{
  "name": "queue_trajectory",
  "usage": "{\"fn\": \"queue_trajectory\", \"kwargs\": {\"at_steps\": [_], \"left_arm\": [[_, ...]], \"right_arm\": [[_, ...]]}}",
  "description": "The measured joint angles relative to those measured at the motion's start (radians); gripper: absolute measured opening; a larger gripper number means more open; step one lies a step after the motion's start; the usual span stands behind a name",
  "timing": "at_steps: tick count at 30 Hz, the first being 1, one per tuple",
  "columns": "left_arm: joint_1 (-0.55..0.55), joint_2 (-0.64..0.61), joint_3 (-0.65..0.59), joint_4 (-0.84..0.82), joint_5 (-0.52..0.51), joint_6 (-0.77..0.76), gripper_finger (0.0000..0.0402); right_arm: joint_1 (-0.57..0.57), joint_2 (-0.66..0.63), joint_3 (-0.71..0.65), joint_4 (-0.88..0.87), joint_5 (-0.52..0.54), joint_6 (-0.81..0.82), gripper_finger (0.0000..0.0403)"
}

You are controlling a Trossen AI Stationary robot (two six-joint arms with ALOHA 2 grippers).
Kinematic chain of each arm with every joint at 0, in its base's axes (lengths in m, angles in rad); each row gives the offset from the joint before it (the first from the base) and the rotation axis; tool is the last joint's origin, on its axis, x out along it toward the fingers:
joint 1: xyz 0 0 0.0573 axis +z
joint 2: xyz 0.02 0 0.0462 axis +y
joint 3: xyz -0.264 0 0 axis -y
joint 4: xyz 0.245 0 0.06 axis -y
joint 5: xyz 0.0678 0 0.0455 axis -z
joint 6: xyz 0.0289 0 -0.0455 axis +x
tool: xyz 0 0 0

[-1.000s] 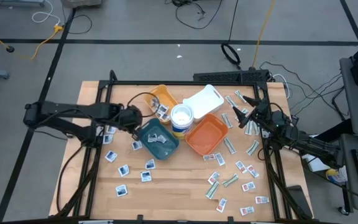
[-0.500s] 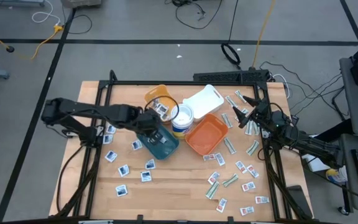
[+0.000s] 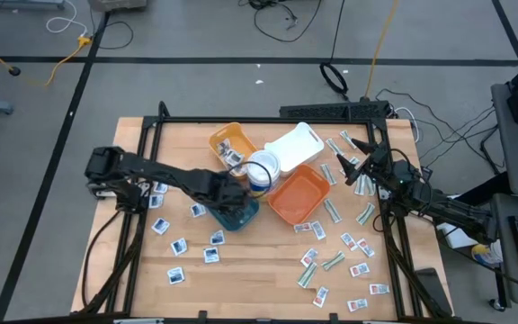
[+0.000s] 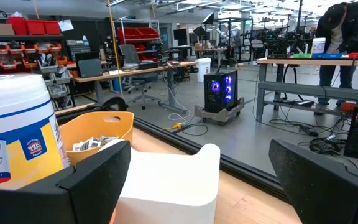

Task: Pick & Place First Aid Supplies
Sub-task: Put the blue pad into the blue bin

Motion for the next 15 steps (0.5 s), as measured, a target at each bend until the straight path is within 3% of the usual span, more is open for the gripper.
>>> {"fn": "queue_trajectory", "kwargs": {"at_steps": [6, 15], "left_arm": [[0.000, 0.041, 0.000, 0.047, 0.049, -0.024, 0.0031], [0.000, 0.041, 0.000, 0.059, 0.062, -0.036, 0.0185]], "right_arm": [[0.000, 0.000, 0.000, 0.000, 0.000, 0.000, 0.0377], [0.000, 0.000, 0.000, 0.000, 0.000, 0.000, 0.0377]]}}
